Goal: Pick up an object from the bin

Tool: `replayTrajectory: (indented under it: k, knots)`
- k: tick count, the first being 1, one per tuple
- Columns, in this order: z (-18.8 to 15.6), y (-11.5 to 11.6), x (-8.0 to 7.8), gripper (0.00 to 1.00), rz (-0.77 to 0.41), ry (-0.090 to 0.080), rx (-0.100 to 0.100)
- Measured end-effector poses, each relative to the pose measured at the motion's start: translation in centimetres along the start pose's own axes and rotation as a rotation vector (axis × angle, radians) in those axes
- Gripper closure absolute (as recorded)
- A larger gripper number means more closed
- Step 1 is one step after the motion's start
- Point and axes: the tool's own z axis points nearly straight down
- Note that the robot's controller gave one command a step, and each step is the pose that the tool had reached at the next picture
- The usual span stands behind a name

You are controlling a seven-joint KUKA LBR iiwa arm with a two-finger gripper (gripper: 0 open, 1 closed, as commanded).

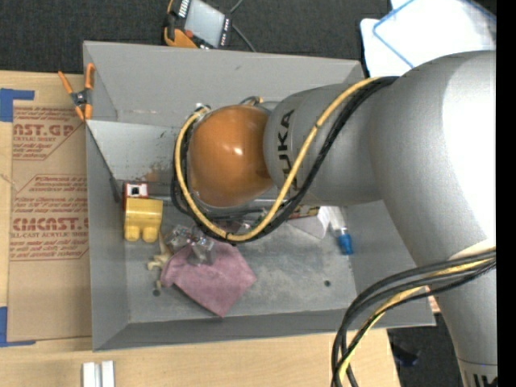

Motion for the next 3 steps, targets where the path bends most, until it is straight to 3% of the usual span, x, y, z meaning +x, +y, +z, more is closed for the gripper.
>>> replayTrajectory:
  k: [1, 2, 3]
  knots:
    - [-0.6, 0.1, 0.0, 1.00, 0.001, -0.001, -0.001]
    - [-3.3, 0.3, 0.1, 1.00, 0.001, 0.007, -0.009]
    - [-7.2, 0.2, -0.1, 1.00, 0.000, 0.003, -0.004]
